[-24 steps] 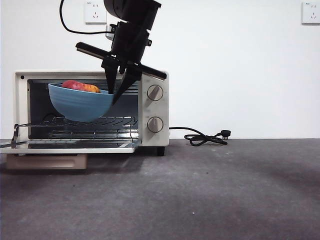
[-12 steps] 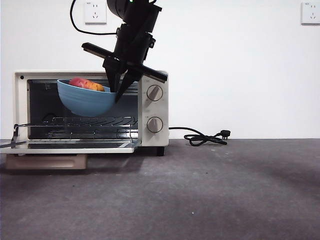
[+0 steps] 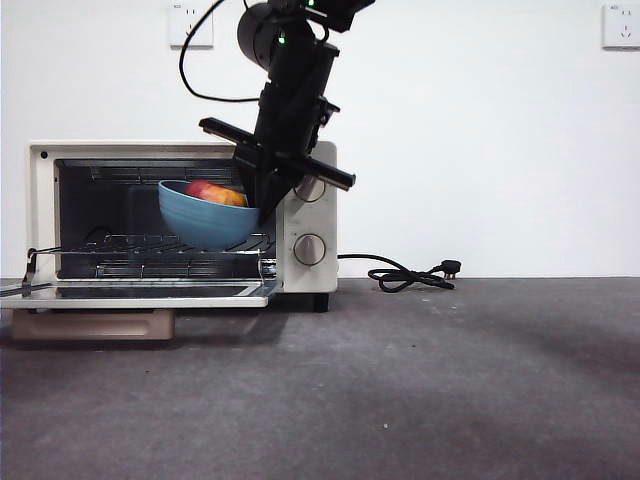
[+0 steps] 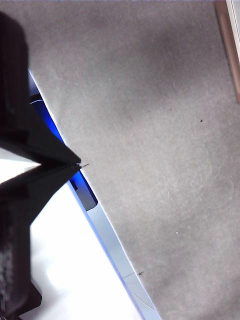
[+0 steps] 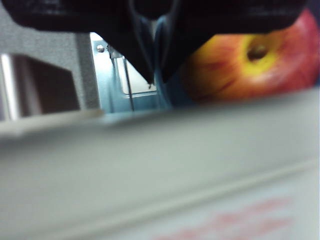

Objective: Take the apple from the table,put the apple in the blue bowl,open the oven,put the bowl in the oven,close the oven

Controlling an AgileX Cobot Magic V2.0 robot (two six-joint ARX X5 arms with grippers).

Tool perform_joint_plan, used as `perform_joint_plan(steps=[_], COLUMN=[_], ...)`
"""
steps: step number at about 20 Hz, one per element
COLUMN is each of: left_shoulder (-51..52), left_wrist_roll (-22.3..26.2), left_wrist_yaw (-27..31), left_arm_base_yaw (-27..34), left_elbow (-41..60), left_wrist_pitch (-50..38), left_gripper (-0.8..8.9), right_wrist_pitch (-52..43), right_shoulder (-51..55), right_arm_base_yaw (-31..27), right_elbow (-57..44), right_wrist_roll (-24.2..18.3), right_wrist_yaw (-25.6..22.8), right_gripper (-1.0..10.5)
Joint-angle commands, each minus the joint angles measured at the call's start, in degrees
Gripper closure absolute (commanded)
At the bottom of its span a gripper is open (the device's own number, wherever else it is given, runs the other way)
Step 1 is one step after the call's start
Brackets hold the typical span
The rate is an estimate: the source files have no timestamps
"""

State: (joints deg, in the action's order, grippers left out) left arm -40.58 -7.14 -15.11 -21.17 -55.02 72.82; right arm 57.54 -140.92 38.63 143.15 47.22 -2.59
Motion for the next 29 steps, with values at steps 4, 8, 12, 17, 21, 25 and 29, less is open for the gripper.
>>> perform_joint_plan(steps=[4, 8, 12, 17, 21, 25, 29], left_shoulder=[0.1, 0.1, 0.2, 0.2, 0.2, 0.2, 0.1], left_wrist_roll=[-0.1, 0.3, 0.3, 0.3, 0.3, 0.3, 0.3], left_wrist_yaw=[0.2, 0.2, 0.2, 0.6, 3.2, 3.5, 13.5], left_arm_base_yaw=[-0.2, -0.2, -0.2, -0.2, -0.2, -0.2, -0.1], left_elbow=[0.1, 0.1, 0.1, 0.1, 0.1, 0.1, 0.1], left_wrist_pitch=[-0.2, -0.2, 0.0, -0.1, 0.2, -0.5, -1.4], left_gripper=[8.18, 8.18, 8.18, 8.18, 8.18, 8.18, 8.19], right_wrist_pitch=[-1.3, -1.9, -3.5, -3.4, -1.7, 2.7, 11.2], right_shoulder=[-1.1, -1.1, -1.1, -1.1, -1.0, -1.0, -1.0], right_arm_base_yaw=[0.3, 0.3, 0.3, 0.4, 0.8, 1.6, 3.8], right_elbow=[0.4, 0.5, 0.5, 0.5, 2.3, 7.2, 15.8], right_wrist_roll=[0.6, 0.6, 0.5, -1.1, -4.5, -8.9, -17.9], right_wrist_yaw=[-1.1, -1.0, -1.1, -1.5, -5.1, -10.0, -19.7], right_gripper=[9.6, 9.4, 7.6, 7.6, 7.6, 7.6, 7.6])
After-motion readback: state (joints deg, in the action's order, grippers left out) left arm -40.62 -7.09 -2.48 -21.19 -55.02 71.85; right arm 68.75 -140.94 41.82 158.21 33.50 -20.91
